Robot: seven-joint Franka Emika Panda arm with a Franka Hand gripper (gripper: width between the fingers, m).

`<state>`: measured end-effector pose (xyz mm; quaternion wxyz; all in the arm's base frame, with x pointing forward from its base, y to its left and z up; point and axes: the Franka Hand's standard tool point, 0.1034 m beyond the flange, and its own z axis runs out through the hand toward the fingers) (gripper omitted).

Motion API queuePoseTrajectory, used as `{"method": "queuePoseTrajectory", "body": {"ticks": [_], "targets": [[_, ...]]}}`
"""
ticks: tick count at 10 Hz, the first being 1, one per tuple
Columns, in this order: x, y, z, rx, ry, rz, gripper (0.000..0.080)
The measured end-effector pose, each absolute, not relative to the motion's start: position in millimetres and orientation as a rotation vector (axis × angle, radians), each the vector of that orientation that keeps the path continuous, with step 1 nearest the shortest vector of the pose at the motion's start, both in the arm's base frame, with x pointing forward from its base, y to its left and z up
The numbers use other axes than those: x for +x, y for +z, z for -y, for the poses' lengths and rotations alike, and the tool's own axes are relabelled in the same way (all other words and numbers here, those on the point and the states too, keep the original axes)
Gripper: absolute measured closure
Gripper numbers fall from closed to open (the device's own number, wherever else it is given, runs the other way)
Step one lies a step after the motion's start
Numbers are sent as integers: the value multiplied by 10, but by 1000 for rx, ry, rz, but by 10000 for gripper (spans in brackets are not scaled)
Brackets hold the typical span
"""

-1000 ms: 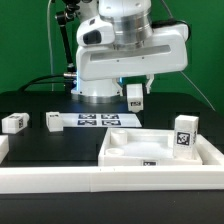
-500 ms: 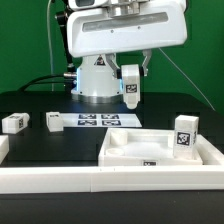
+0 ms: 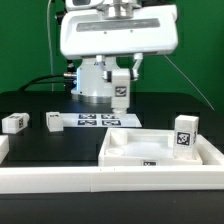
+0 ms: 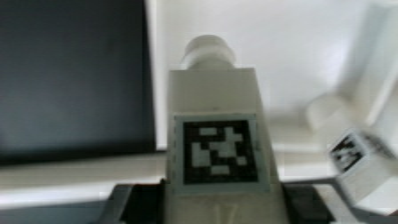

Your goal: Assemble square table

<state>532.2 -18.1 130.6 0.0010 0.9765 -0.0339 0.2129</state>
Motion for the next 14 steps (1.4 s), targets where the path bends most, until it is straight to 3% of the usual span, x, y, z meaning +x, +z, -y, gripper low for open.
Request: {"method": "queuePoseTrajectory", "body": {"ticks": [5, 9, 14], "targets": [[5338, 1247, 217, 3037, 710, 101, 509], [5681, 1156, 195, 3018, 757, 59, 509], [5678, 1107, 103, 3022, 752, 33, 509]]}}
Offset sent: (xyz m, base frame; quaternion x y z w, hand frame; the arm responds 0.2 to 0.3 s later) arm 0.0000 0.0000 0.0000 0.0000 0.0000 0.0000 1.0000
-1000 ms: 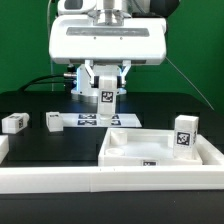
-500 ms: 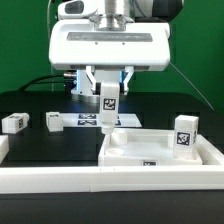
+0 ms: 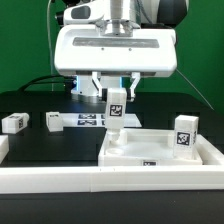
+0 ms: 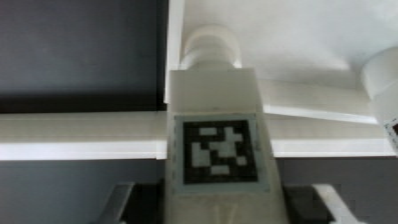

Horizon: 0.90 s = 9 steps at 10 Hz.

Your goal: Assemble square table

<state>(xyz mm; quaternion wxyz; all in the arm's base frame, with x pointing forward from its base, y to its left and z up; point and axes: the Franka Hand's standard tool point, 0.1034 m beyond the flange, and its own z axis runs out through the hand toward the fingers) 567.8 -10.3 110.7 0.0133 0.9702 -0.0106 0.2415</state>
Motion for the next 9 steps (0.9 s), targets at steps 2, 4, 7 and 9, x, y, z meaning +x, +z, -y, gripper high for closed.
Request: {"method": "queuePoseTrajectory", "body": {"ticks": [2, 4, 7, 9], "targets": [[5722, 1076, 149, 3030, 734, 37, 509], [5896, 1071, 180, 3036, 743, 53, 509], [5954, 1010, 141, 3041, 741, 51, 509], [5936, 963, 97, 3046, 730, 43, 509]]}}
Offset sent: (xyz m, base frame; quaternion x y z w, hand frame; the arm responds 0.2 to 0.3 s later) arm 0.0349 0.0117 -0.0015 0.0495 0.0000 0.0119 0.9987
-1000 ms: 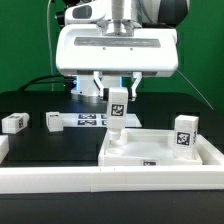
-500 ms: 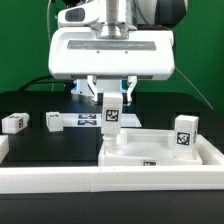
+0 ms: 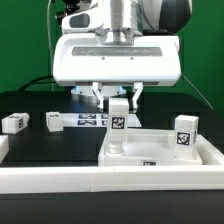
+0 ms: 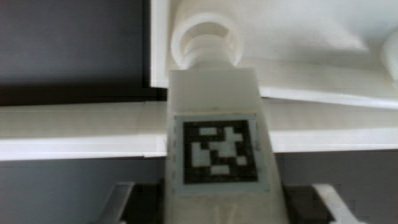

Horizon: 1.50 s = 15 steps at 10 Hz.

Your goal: Assemble square table

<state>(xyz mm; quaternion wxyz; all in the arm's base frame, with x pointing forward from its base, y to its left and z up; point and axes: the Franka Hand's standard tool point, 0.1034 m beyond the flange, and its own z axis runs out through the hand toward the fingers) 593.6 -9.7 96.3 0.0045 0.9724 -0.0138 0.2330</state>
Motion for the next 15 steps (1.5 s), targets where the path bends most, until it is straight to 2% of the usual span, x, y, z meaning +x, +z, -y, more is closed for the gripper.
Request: {"method": "queuePoseTrajectory", "body": {"ticks": [5, 14, 15], "targets": [[5891, 852, 78, 3041, 723, 35, 509], [5914, 841, 35, 2971, 860, 18, 509], [5913, 840, 35, 2971, 860, 18, 328]]}}
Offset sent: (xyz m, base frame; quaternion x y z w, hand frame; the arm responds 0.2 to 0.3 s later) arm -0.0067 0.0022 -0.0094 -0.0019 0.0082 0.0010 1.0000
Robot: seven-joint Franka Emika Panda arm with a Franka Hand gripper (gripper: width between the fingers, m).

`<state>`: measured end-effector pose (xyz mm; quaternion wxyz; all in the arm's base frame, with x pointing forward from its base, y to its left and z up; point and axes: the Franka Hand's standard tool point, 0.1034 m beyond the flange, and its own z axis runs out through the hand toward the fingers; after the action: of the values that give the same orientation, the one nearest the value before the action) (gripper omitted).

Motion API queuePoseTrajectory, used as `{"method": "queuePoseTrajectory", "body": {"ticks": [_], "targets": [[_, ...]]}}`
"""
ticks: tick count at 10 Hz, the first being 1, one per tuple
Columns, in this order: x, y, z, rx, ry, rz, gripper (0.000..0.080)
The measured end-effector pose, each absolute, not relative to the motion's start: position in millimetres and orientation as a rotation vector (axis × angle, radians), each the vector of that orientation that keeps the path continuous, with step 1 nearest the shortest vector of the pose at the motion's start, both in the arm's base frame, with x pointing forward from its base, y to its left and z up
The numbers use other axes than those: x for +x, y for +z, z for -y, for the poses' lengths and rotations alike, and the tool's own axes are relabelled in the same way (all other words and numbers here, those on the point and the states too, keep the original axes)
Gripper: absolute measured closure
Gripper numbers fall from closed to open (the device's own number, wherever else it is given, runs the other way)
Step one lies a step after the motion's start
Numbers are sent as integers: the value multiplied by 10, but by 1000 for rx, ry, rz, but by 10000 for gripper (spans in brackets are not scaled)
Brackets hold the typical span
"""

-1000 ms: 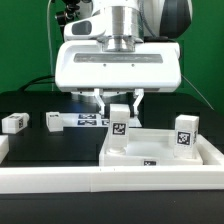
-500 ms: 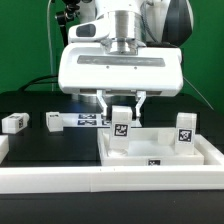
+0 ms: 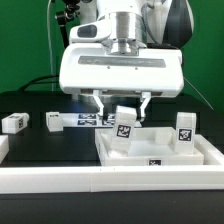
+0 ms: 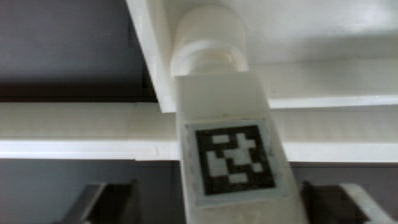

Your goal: Assemble square table

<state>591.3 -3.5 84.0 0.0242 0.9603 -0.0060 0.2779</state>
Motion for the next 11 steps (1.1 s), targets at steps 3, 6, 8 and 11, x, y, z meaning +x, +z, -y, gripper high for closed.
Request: {"method": "queuePoseTrajectory", "body": {"ticks": [3, 6, 8, 11], "targets": [[5913, 839, 36, 2971, 859, 18, 163], [5909, 843, 35, 2976, 850, 17, 154], [5934, 985, 52, 2988, 840, 17, 151], [5920, 972, 23, 3022, 782, 15, 151]]}}
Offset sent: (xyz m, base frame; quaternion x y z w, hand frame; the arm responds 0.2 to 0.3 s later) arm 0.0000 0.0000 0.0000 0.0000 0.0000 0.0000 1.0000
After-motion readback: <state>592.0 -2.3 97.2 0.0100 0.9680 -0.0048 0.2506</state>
